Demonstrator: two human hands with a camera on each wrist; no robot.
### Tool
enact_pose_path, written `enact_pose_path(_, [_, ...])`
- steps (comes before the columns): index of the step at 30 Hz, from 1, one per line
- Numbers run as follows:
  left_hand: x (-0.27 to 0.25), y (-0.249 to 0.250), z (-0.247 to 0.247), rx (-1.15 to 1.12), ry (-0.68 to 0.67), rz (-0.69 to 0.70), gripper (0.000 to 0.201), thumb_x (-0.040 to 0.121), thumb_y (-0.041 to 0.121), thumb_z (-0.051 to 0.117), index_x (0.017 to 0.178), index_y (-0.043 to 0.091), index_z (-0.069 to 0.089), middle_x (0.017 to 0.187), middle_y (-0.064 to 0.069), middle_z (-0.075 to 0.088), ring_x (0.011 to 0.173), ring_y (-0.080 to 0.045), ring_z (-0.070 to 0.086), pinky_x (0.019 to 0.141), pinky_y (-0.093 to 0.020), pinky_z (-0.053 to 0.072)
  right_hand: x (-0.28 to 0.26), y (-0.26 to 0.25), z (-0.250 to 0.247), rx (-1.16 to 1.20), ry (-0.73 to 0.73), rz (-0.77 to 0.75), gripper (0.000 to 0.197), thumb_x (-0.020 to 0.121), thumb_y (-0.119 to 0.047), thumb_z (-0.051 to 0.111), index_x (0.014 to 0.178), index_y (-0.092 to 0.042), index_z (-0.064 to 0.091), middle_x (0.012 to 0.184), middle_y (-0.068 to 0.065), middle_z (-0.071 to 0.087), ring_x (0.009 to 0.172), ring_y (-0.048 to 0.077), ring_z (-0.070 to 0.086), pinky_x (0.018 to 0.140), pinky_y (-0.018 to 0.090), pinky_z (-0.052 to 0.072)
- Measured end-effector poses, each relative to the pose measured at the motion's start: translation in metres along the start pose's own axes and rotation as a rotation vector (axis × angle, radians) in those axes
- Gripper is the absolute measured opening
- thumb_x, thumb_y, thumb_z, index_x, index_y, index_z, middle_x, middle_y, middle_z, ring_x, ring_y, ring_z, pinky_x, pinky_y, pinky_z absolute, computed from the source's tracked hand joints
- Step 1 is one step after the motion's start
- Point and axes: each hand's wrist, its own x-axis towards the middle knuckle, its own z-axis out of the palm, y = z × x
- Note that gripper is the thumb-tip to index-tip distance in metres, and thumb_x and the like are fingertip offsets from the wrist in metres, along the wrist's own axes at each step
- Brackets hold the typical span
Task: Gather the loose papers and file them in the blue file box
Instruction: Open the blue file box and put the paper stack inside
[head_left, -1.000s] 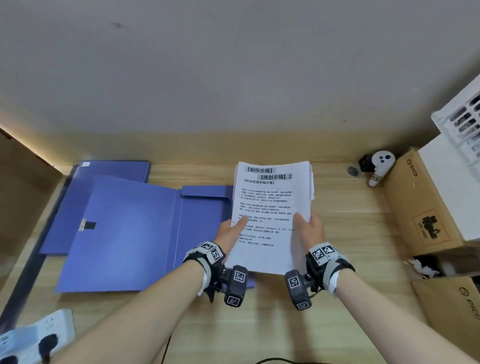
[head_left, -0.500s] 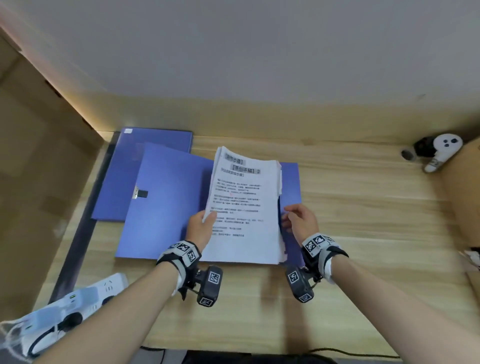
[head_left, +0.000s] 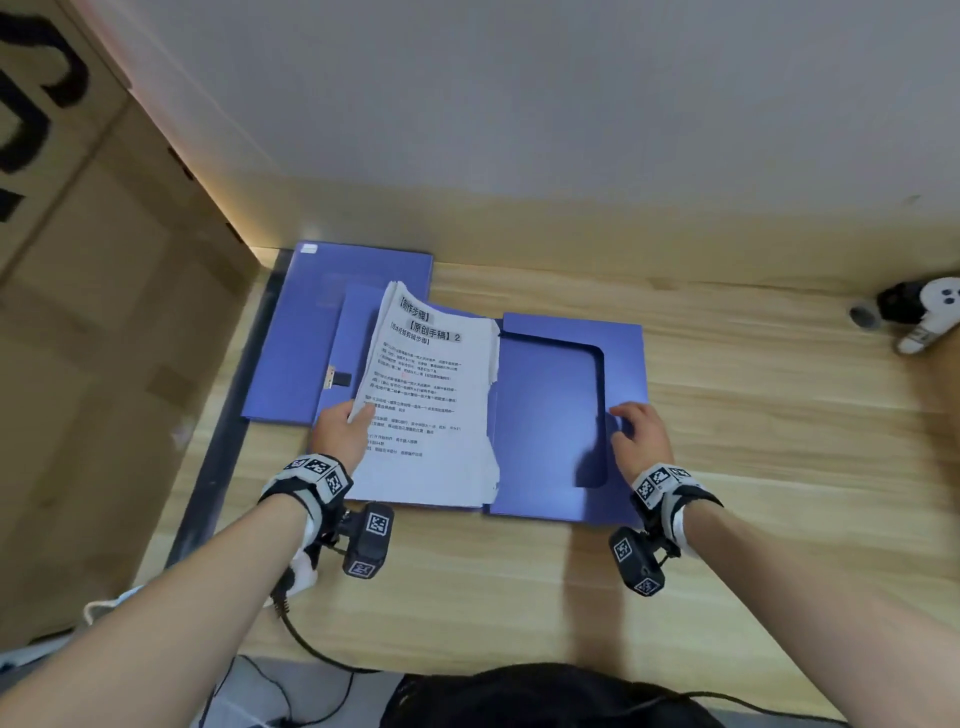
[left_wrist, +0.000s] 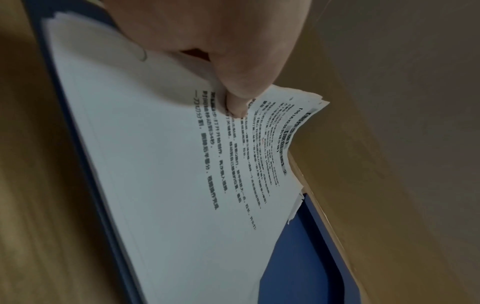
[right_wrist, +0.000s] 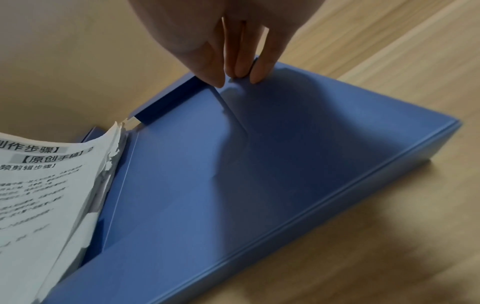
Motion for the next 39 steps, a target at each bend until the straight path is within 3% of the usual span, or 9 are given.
enact_pose_path(3, [0.003, 0.005, -0.006, 0.061, 0.023, 0.022, 0.025, 0.098, 0.027, 0.051, 0.082, 0.011, 0.062, 0.08, -0.009, 0.063, 0.072, -0.025, 0.055, 0.065, -0.032, 0.041, 0.001, -0.002, 0.001, -0.013, 0.01, -0.001, 0.04, 0.076, 0.006, 0.056, 0.113, -0.004, 0.067, 0.125, 0.016, 0.056, 0.118, 0.036, 0.051, 0.107, 0.043, 0.039])
enact_pose_path(6, [0.004, 0.009, -0.003, 0.115, 0.019, 0.052, 0.034, 0.098, 0.031, 0.052, 0.085, 0.005, 0.067, 0.078, -0.012, 0.066, 0.072, -0.033, 0.059, 0.063, -0.033, 0.043, -0.002, -0.002, 0.0, -0.021, 0.004, 0.002, 0.038, 0.078, 0.006, 0.055, 0.113, -0.003, 0.067, 0.127, 0.015, 0.054, 0.119, 0.034, 0.049, 0.107, 0.037, 0.037])
enact_pose_path(10, [-0.007, 0.016, 0.017, 0.172, 0.024, 0.092, 0.037, 0.098, 0.032, 0.051, 0.076, 0.003, 0.059, 0.061, -0.017, 0.038, 0.055, -0.025, 0.041, 0.049, -0.028, 0.026, -0.008, 0.0, -0.001, -0.031, -0.011, -0.02, 0.039, 0.078, 0.006, 0.054, 0.113, -0.005, 0.067, 0.13, 0.012, 0.052, 0.122, 0.032, 0.047, 0.106, 0.035, 0.037])
enact_pose_path(13, [-0.014, 0.02, 0.036, 0.2, 0.01, 0.083, 0.032, 0.098, 0.035, 0.05, 0.081, 0.012, 0.066, 0.065, -0.006, 0.058, 0.065, -0.031, 0.055, 0.056, -0.029, 0.036, -0.013, 0.001, -0.001, -0.033, -0.038, -0.025, 0.04, 0.079, 0.004, 0.053, 0.115, -0.007, 0.066, 0.134, 0.009, 0.05, 0.125, 0.028, 0.045, 0.108, 0.036, 0.037])
enact_pose_path(19, [-0.017, 0.029, 0.063, 0.121, -0.055, 0.07, 0.028, 0.097, 0.031, 0.052, 0.094, 0.011, 0.071, 0.089, -0.008, 0.073, 0.082, -0.03, 0.065, 0.072, -0.034, 0.052, -0.015, -0.003, 0.0, -0.035, -0.048, -0.03, 0.041, 0.08, 0.003, 0.053, 0.118, -0.008, 0.065, 0.137, 0.008, 0.049, 0.128, 0.029, 0.041, 0.108, 0.031, 0.032])
enact_pose_path(26, [-0.021, 0.032, 0.106, 0.066, -0.128, 0.009, 0.026, 0.097, 0.026, 0.054, 0.105, 0.008, 0.071, 0.109, -0.007, 0.073, 0.088, -0.023, 0.064, 0.076, -0.026, 0.048, -0.02, -0.003, -0.003, -0.064, -0.084, -0.053, 0.048, 0.084, -0.002, 0.053, 0.13, -0.013, 0.057, 0.144, 0.005, 0.044, 0.131, 0.026, 0.037, 0.106, 0.023, 0.024])
enact_pose_path(30, [-0.024, 0.035, 0.124, 0.048, -0.142, 0.016, 0.027, 0.097, 0.025, 0.054, 0.109, 0.007, 0.071, 0.113, -0.007, 0.073, 0.094, -0.025, 0.066, 0.078, -0.026, 0.048, -0.024, -0.004, -0.005, -0.174, -0.154, -0.169, 0.054, 0.09, -0.017, 0.051, 0.144, -0.017, 0.044, 0.153, 0.002, 0.035, 0.139, 0.023, 0.029, 0.114, 0.035, 0.028])
enact_pose_path(36, [-0.027, 0.04, 0.15, 0.009, -0.204, -0.001, 0.028, 0.098, 0.022, 0.054, 0.116, 0.008, 0.069, 0.118, -0.005, 0.071, 0.1, -0.023, 0.066, 0.082, -0.027, 0.05, -0.016, -0.011, 0.0, -0.349, -0.284, -0.376, 0.058, 0.091, -0.019, 0.046, 0.147, -0.013, 0.037, 0.159, 0.006, 0.028, 0.148, 0.027, 0.018, 0.121, 0.036, 0.017])
enact_pose_path(39, [-0.029, 0.039, 0.158, -0.016, -0.208, -0.047, 0.026, 0.097, 0.023, 0.054, 0.114, 0.01, 0.069, 0.116, -0.004, 0.071, 0.098, -0.023, 0.066, 0.084, -0.03, 0.052, -0.01, -0.007, 0.002, -0.445, -0.276, -0.324, 0.057, 0.09, -0.028, 0.044, 0.143, -0.008, 0.037, 0.154, 0.009, 0.036, 0.148, 0.028, 0.014, 0.121, 0.042, 0.016])
